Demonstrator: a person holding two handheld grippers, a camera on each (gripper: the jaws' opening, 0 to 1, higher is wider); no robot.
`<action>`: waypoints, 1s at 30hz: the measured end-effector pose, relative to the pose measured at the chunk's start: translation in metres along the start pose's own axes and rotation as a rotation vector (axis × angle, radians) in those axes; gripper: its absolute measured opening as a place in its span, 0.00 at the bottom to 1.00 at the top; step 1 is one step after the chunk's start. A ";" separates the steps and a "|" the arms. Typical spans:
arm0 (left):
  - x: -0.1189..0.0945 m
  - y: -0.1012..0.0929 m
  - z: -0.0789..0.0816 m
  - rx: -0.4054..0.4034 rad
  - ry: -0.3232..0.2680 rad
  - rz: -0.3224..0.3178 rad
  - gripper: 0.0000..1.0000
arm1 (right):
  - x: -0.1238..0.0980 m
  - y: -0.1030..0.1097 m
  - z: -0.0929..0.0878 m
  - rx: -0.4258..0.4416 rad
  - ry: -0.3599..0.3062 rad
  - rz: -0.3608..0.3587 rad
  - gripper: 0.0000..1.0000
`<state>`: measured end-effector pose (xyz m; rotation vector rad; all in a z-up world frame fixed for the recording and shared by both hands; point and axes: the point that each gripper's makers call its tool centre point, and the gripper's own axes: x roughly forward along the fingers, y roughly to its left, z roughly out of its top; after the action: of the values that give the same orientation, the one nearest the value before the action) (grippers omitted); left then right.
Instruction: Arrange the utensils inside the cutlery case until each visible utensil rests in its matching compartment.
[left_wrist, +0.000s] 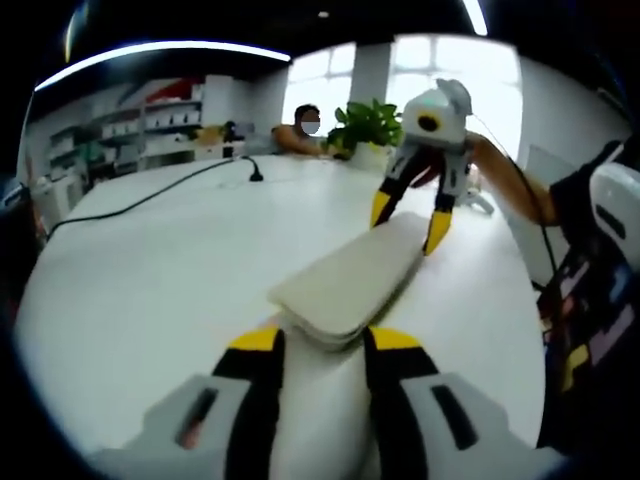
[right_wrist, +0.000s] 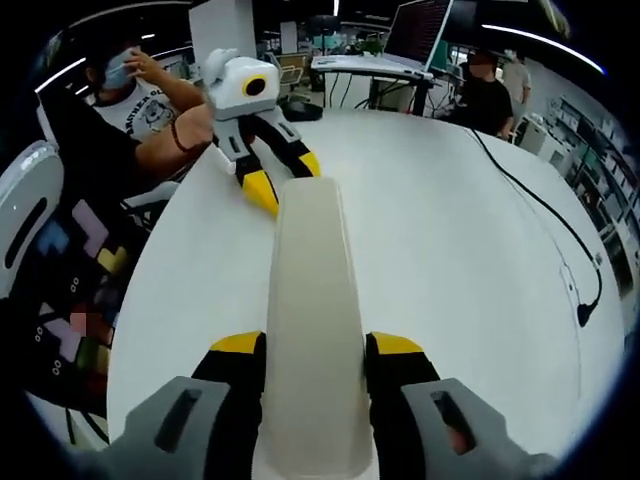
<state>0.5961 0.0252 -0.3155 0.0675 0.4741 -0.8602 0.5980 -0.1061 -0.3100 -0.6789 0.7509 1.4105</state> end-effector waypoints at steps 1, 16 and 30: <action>-0.001 0.000 0.000 0.000 0.004 0.000 0.34 | 0.000 0.000 0.000 -0.001 0.001 -0.001 0.41; -0.029 0.004 0.018 0.050 0.022 0.068 0.30 | -0.018 -0.002 -0.006 0.014 0.027 -0.072 0.40; -0.016 -0.018 0.052 0.278 0.153 -0.047 0.25 | -0.052 -0.002 -0.022 0.039 0.039 -0.138 0.24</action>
<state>0.5933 0.0123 -0.2592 0.3807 0.4981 -0.9673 0.5979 -0.1548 -0.2818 -0.7160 0.7457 1.2569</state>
